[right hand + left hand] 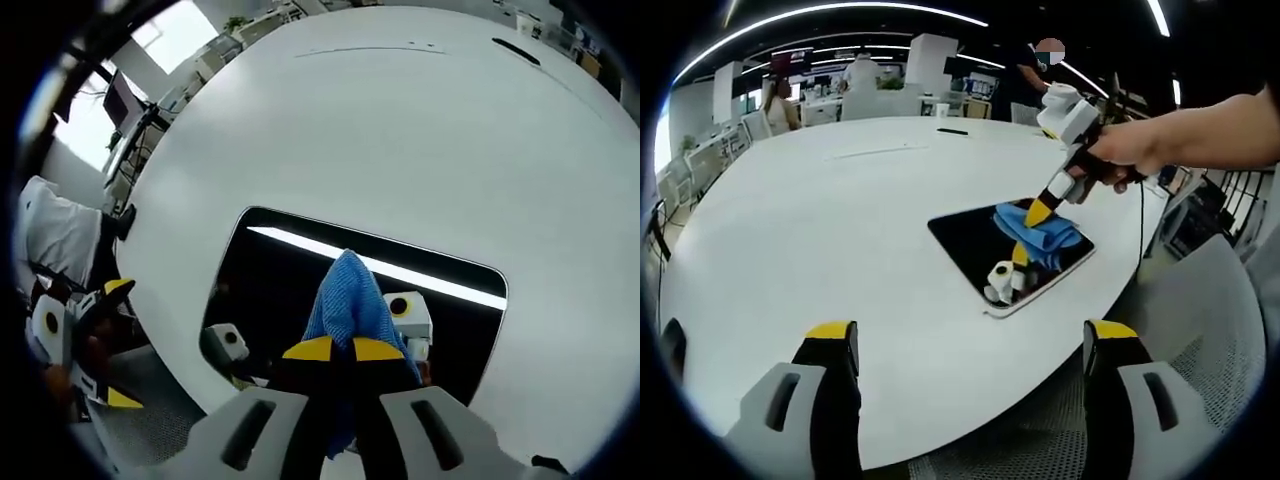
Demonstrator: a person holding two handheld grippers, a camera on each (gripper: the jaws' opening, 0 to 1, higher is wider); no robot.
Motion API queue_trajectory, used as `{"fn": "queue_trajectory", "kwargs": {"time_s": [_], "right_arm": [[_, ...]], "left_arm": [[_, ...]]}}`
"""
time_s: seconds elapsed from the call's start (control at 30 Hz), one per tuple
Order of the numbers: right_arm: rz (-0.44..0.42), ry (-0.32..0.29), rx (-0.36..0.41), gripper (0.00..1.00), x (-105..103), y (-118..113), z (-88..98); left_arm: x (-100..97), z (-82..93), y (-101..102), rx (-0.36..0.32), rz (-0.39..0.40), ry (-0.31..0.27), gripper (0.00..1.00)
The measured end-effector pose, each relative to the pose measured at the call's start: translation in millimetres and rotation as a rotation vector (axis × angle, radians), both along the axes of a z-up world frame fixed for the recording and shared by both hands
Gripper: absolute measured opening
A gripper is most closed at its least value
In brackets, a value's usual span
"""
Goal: Wipe the mirror surface with the cleaning cloth until all visible marks leave the cleaned area.
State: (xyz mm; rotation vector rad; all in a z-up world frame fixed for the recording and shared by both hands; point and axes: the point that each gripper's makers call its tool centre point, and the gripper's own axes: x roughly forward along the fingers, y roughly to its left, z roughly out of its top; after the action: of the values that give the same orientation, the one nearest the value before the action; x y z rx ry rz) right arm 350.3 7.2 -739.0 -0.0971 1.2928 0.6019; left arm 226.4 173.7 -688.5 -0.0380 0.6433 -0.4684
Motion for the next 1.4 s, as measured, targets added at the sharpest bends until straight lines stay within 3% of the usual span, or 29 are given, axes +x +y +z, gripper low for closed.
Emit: {"fn": "queue_trajectory", "kwargs": {"time_s": [0.67, 1.13, 1.4], "right_arm": [[-0.022, 0.000, -0.014, 0.00, 6, -36, -0.1], [-0.090, -0.003, -0.025, 0.00, 10, -71, 2.2], [-0.097, -0.012, -0.039, 0.00, 13, -77, 0.7]], "left_arm": [[-1.6, 1.9, -1, 0.004, -0.001, 0.003, 0.91], [-2.6, 1.7, 0, 0.005, -0.008, 0.006, 0.90], [-3.5, 1.5, -1, 0.005, -0.012, 0.008, 0.90]]}}
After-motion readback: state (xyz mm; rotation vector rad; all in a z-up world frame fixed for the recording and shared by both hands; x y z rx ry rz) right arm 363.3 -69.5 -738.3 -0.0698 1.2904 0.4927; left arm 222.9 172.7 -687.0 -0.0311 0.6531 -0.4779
